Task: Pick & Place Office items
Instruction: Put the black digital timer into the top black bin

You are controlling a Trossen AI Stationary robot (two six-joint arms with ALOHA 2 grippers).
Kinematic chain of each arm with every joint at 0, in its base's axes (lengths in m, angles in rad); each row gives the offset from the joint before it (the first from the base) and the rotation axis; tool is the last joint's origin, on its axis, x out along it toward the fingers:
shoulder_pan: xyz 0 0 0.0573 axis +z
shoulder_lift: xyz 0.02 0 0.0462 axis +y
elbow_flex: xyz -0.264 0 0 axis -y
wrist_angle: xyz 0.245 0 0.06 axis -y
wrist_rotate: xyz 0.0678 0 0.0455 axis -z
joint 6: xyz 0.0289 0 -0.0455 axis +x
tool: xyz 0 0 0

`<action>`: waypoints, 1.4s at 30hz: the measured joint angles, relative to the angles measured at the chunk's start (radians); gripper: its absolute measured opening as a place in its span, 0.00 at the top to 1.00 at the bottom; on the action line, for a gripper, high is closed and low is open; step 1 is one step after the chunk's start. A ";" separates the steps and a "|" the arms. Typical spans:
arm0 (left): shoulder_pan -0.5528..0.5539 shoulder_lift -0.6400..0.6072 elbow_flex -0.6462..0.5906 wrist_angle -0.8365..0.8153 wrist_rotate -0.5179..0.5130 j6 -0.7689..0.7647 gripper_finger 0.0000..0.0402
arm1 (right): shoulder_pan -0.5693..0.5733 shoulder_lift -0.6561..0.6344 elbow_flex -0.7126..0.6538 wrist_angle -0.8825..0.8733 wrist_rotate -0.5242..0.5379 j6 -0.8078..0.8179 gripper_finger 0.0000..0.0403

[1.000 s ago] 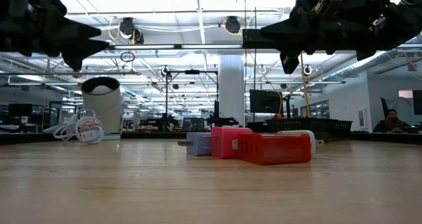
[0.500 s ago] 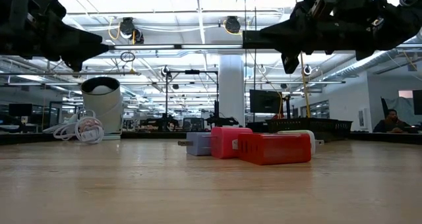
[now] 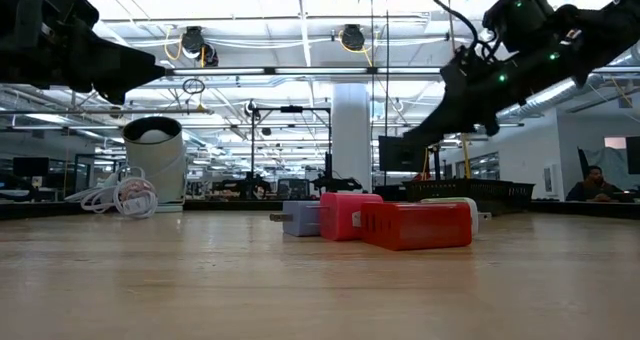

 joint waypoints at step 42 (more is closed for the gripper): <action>0.000 0.000 0.002 0.000 0.000 -0.002 0.47 | -0.467 0.145 0.259 -0.723 0.281 -0.057 0.86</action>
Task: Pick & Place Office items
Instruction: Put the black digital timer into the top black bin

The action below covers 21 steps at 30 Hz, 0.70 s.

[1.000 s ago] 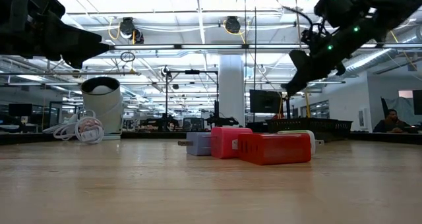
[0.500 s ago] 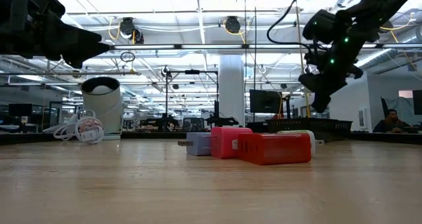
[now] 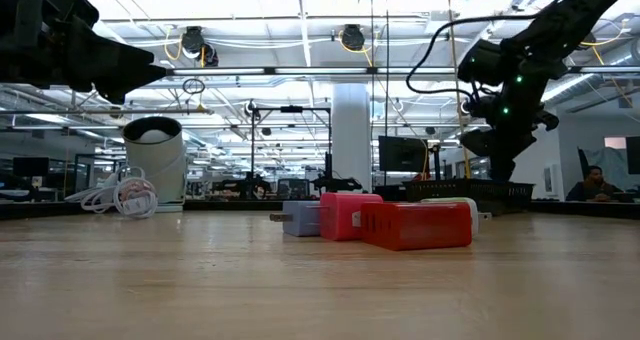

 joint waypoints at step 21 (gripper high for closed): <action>0.000 0.000 0.000 0.000 0.000 0.000 0.47 | -0.027 0.043 0.000 0.068 -0.076 0.015 0.71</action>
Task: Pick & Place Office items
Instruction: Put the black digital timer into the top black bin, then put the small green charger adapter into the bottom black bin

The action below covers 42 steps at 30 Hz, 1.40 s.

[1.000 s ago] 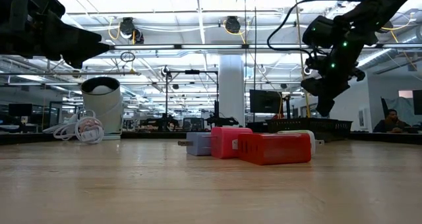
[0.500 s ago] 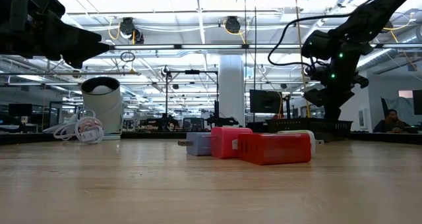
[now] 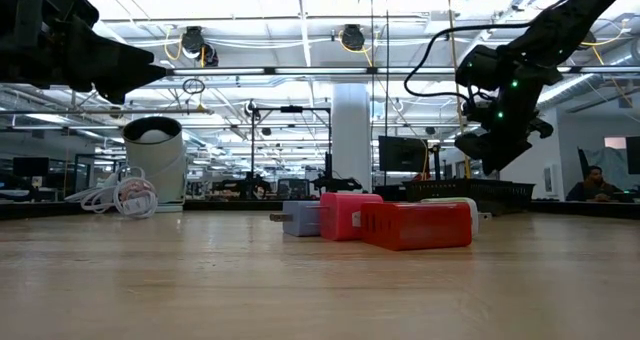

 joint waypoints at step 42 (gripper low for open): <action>0.000 0.000 0.000 0.000 0.000 0.000 0.47 | 1.038 0.025 -0.001 0.573 -0.594 -0.183 0.30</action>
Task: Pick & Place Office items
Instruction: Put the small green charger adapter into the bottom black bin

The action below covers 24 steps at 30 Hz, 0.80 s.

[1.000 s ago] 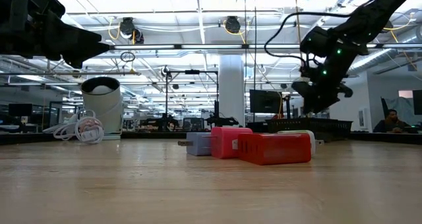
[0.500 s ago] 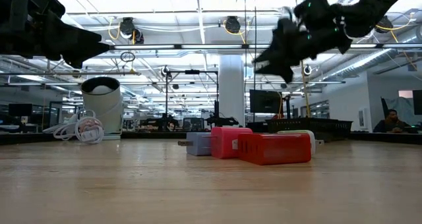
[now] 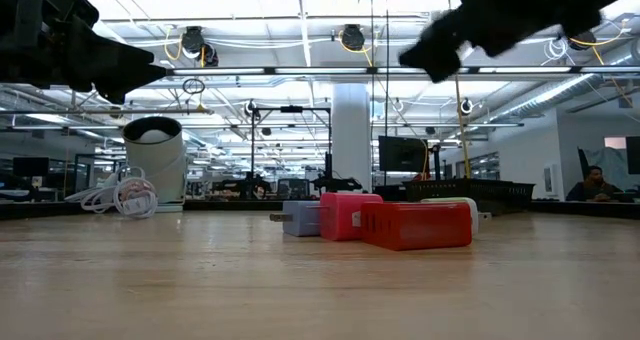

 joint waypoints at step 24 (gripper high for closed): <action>0.000 0.000 0.000 0.001 0.000 0.000 0.47 | 0.167 0.398 0.000 -0.012 0.259 0.124 0.40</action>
